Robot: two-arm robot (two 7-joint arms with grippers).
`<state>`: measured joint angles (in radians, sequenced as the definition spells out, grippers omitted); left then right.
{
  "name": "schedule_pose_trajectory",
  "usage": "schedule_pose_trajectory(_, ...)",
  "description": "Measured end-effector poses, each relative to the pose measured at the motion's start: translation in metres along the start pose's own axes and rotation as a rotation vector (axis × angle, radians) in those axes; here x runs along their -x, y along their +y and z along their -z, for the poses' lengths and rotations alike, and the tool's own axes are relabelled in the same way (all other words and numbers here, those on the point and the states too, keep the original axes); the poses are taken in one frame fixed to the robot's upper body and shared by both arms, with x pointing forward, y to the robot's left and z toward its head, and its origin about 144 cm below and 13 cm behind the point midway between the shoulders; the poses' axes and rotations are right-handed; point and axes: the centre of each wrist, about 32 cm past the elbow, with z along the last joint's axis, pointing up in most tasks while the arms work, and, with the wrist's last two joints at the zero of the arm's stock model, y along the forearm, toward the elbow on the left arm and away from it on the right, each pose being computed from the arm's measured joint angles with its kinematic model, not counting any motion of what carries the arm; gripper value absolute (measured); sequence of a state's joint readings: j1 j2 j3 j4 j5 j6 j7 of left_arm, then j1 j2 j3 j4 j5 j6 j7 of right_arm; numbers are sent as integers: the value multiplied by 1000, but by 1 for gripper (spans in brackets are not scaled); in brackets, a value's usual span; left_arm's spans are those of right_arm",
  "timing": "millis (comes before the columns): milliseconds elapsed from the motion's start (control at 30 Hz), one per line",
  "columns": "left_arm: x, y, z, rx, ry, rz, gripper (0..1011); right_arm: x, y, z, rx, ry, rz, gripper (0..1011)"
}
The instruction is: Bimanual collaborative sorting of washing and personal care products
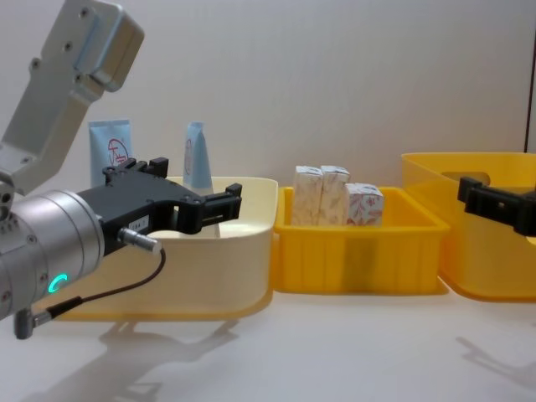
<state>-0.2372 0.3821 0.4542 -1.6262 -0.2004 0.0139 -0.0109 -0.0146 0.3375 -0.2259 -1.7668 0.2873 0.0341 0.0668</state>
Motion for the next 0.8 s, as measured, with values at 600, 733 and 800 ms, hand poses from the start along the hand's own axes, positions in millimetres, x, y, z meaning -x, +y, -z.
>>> schedule_pose_trajectory(600,0,0,0,0,0,0,1002,0,0,0,0,0,0,1001)
schedule_pose_trajectory(733,0,0,0,0,0,0,1002,0,0,0,0,0,0,1001)
schedule_pose_trajectory(800,0,0,0,0,0,0,1002,0,0,0,0,0,0,1001)
